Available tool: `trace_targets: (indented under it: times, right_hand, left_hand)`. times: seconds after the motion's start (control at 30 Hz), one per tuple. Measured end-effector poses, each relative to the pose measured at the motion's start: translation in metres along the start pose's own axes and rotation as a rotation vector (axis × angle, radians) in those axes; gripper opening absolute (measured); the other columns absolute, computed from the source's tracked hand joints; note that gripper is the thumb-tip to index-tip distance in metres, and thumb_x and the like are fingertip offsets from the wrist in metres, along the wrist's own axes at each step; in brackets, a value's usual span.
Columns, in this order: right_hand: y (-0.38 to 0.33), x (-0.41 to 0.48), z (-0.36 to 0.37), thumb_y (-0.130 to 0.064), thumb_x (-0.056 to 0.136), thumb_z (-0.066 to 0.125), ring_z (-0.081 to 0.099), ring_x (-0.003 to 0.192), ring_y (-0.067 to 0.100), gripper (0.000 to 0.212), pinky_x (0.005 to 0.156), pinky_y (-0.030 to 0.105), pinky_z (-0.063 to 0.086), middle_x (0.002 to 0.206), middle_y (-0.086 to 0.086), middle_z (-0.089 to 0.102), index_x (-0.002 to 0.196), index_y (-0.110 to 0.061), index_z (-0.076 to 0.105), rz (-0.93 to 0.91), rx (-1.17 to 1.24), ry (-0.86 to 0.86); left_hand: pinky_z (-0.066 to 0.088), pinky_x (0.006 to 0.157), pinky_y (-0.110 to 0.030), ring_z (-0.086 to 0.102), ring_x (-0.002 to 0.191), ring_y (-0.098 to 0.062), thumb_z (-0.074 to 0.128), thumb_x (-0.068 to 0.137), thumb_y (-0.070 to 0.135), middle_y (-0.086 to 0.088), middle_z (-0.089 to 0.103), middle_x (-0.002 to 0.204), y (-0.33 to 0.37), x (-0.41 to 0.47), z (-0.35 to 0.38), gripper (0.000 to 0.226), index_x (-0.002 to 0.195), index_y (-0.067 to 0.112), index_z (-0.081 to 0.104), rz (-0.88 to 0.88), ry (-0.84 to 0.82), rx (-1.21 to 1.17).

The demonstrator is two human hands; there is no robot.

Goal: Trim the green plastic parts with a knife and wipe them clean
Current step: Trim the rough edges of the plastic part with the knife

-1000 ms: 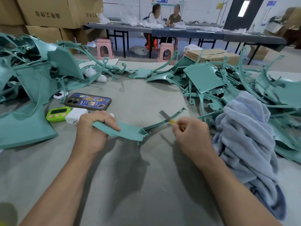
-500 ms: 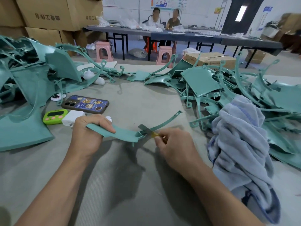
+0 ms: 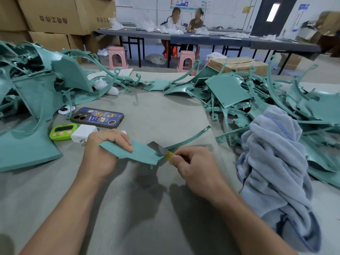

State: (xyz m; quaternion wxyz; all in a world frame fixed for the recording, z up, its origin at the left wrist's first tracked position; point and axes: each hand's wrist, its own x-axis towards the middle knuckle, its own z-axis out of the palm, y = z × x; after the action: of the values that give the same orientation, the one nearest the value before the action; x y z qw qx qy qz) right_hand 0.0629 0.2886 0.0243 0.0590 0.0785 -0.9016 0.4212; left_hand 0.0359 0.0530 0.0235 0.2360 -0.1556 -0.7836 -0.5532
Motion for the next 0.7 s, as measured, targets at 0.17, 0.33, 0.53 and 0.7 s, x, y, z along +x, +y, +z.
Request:
trace_targets:
  times: [0.17, 0.33, 0.53, 0.7]
  right_hand:
    - [0.006, 0.000, -0.004, -0.035, 0.097, 0.062, 0.047, 0.052, 0.007, 0.029, 0.047, 0.021, 0.033, 0.056, -0.009, 0.056, 0.071, -0.022, 0.066, 0.011, -0.111, 0.025]
    - [0.015, 0.004, -0.013, -0.027, 0.097, 0.065, 0.040, 0.047, 0.006, 0.024, 0.049, 0.026, 0.035, 0.051, -0.008, 0.051, 0.074, -0.022, 0.072, 0.021, 0.137, 0.026]
    - [0.019, 0.005, -0.022, -0.027, 0.097, 0.065, 0.041, 0.047, 0.006, 0.022, 0.051, 0.026, 0.036, 0.053, -0.004, 0.057, 0.078, -0.020, 0.074, 0.030, 0.109, -0.209]
    - [0.023, 0.008, -0.019, -0.027, 0.096, 0.066, 0.043, 0.049, 0.006, 0.022, 0.056, 0.029, 0.038, 0.053, -0.008, 0.055, 0.075, -0.023, 0.073, -0.021, 0.045, -0.109]
  left_hand:
    - [0.049, 0.077, -0.014, 0.062, 0.070, 0.000, 0.068, 0.057, -0.033, 0.004, 0.068, 0.069, 0.001, 0.000, 0.004, 0.054, 0.059, 0.021, 0.071, 0.017, -0.025, 0.061]
    - [0.051, 0.081, -0.022, 0.064, 0.075, -0.006, 0.071, 0.061, -0.017, -0.005, 0.068, 0.076, -0.001, 0.001, -0.004, 0.048, 0.052, 0.031, 0.072, -0.015, -0.032, -0.024]
    - [0.049, 0.078, -0.014, 0.065, 0.078, -0.004, 0.067, 0.058, -0.031, -0.007, 0.067, 0.079, 0.000, 0.000, 0.000, 0.055, 0.050, 0.023, 0.068, -0.056, -0.033, -0.049]
    - [0.048, 0.077, -0.011, 0.064, 0.075, 0.000, 0.063, 0.060, -0.039, -0.010, 0.065, 0.078, 0.001, 0.000, 0.000, 0.055, 0.059, 0.016, 0.067, -0.069, -0.036, -0.074]
